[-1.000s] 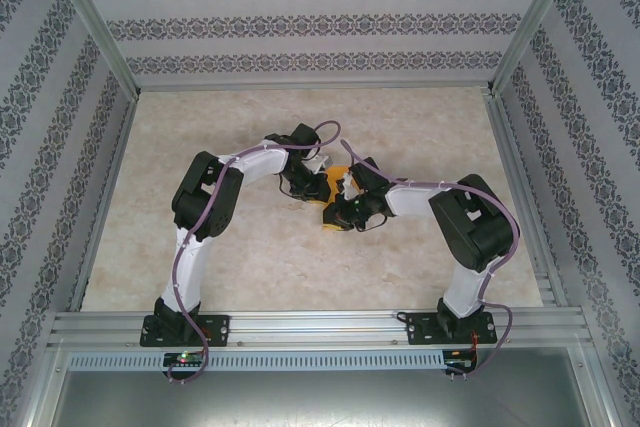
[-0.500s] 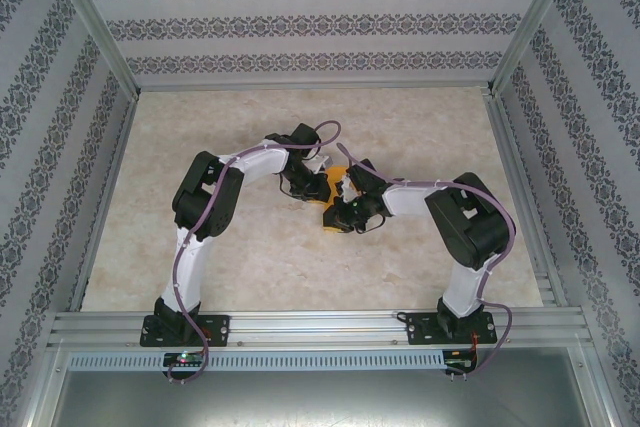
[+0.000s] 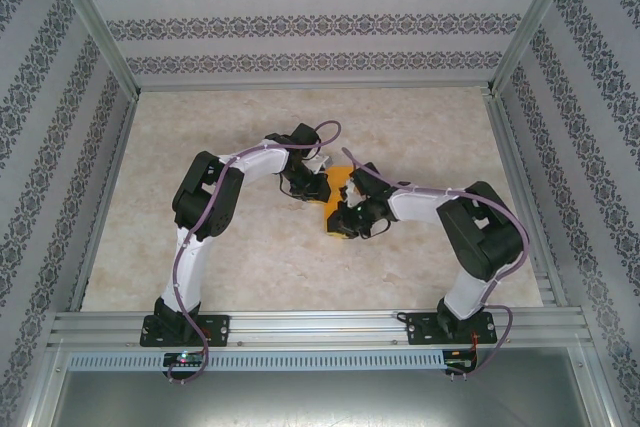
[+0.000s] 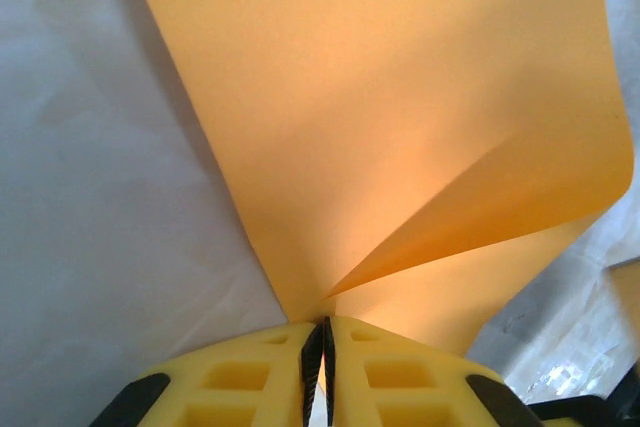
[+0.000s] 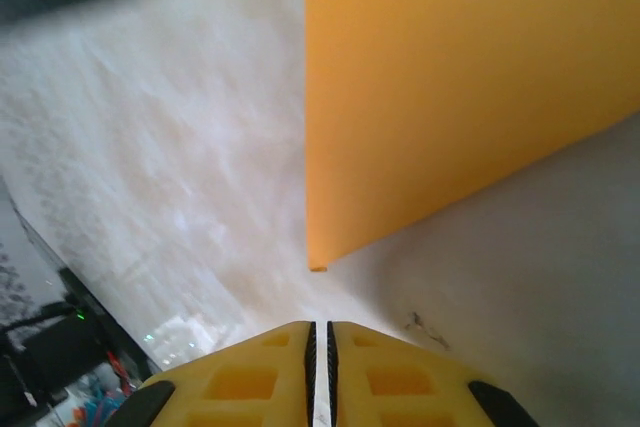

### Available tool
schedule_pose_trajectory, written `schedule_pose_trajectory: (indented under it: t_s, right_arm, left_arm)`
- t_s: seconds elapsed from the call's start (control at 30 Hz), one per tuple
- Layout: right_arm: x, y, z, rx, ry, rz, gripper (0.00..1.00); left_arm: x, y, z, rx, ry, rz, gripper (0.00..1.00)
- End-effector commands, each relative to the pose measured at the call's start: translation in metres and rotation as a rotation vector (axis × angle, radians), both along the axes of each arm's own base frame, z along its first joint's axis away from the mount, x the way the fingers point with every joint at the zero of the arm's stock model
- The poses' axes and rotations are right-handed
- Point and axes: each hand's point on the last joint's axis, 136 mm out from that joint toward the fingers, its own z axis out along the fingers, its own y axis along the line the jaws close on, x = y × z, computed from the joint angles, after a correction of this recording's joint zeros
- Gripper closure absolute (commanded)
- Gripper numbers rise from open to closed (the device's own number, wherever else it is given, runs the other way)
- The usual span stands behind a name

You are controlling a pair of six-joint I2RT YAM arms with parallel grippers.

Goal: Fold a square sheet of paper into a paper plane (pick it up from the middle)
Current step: Third fold the triangle at the center of the table.

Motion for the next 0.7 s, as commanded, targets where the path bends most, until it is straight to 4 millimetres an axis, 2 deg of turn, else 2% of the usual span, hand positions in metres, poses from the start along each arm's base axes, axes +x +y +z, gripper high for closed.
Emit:
schedule_pose_trajectory:
  t_s: [0.0,0.1,0.23,0.5,0.67]
  right_arm:
    - [0.030,-0.007,0.024,0.051,-0.078,-0.073,0.86]
    - [0.050,-0.019,0.022,0.032,-0.089,-0.121,0.86]
    - [0.063,-0.019,0.017,0.015,-0.079,-0.112,0.86]
    - [0.072,-0.019,-0.009,-0.017,-0.039,-0.114,0.86]
    - [0.072,-0.034,-0.027,-0.111,-0.030,-0.121,0.86]
  left_arm:
    - [-0.020,0.013,-0.060,0.156,0.045,-0.040,0.83]
    - [-0.019,0.013,-0.060,0.155,0.043,-0.039,0.83]
    - [-0.019,0.012,-0.060,0.154,0.044,-0.040,0.83]
    - [-0.020,0.013,-0.062,0.166,0.039,-0.043,0.83]
    - [-0.019,0.014,-0.063,0.175,0.034,-0.048,0.83]
